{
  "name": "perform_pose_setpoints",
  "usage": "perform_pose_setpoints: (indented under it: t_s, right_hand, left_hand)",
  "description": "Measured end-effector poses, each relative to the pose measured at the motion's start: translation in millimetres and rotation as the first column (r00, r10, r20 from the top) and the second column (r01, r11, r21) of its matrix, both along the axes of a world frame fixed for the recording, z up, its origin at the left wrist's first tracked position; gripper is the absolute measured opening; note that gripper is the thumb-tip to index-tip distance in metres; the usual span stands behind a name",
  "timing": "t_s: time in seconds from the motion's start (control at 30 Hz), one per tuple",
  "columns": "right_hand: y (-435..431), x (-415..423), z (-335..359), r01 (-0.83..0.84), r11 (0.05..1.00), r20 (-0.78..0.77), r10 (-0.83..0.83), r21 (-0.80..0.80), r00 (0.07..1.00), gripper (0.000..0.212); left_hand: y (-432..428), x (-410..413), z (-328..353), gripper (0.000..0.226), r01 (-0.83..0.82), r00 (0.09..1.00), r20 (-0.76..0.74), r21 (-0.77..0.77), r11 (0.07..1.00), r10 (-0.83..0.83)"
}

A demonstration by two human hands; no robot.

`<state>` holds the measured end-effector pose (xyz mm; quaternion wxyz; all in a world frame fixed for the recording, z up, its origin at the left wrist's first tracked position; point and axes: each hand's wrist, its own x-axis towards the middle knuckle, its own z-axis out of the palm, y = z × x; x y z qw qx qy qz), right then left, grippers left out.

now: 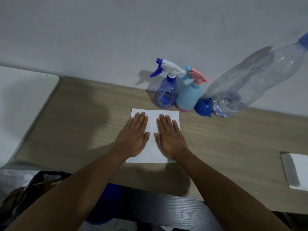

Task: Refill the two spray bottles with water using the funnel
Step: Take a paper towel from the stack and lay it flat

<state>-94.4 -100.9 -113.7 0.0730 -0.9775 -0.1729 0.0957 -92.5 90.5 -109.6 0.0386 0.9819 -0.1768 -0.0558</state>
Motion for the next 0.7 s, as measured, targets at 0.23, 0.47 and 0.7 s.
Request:
perform_pose_setpoints:
  t_s: [0.23, 0.47, 0.7]
  right_hand:
    - [-20.0, -2.6, -4.4, 0.033, 0.999, -0.011, -0.033, 0.015, 0.999, 0.070]
    - [-70.7, -9.0, 0.0, 0.060, 0.998, 0.005, -0.060, -0.006, 0.998, 0.071]
    - [-139.6, -18.8, 1.7, 0.097, 0.995, 0.011, -0.097, -0.024, 0.995, 0.070]
  left_hand:
    - [-23.4, 2.2, -3.5, 0.068, 0.014, 1.000, 0.015, -0.002, 1.000, -0.014]
    - [-71.2, 3.3, -4.6, 0.069, 0.072, 0.997, 0.026, -0.006, 0.997, -0.072]
    - [-141.7, -1.2, -2.9, 0.067, 0.101, 0.995, -0.002, 0.010, 0.995, -0.101]
